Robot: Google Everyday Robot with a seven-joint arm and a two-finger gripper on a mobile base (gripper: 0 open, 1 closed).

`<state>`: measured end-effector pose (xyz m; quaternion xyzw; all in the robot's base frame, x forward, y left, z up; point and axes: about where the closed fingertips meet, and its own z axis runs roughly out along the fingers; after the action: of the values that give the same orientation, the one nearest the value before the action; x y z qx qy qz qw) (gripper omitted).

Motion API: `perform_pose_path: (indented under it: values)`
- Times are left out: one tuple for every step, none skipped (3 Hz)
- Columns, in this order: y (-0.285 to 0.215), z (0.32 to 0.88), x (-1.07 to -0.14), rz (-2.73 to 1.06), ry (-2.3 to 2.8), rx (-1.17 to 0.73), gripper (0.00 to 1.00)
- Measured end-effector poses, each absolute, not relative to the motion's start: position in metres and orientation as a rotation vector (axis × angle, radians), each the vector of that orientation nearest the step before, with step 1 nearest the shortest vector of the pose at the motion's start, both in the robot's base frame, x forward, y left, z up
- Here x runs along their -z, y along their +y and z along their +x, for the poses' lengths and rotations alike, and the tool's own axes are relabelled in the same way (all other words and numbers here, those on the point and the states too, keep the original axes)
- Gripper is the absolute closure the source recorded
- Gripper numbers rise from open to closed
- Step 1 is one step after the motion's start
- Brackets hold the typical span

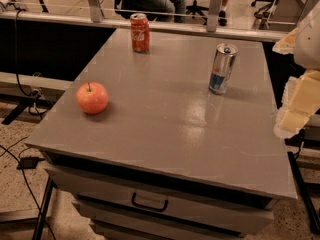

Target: Move redbull can near apple

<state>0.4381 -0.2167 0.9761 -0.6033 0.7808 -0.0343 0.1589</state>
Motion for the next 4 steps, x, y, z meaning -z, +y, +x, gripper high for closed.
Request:
perform_pose_path:
  values:
    - [-0.217,0.438,-0.976,-1.725,2.232,0.098,0.00]
    - [-0.212,0.455,-0.980,-1.730,2.200,0.083,0.00]
    - [-0.203,0.488,-0.981,-1.740,2.163,0.023,0.00]
    - [-0.188,0.527,-0.979,-1.716,2.119,-0.065,0.00]
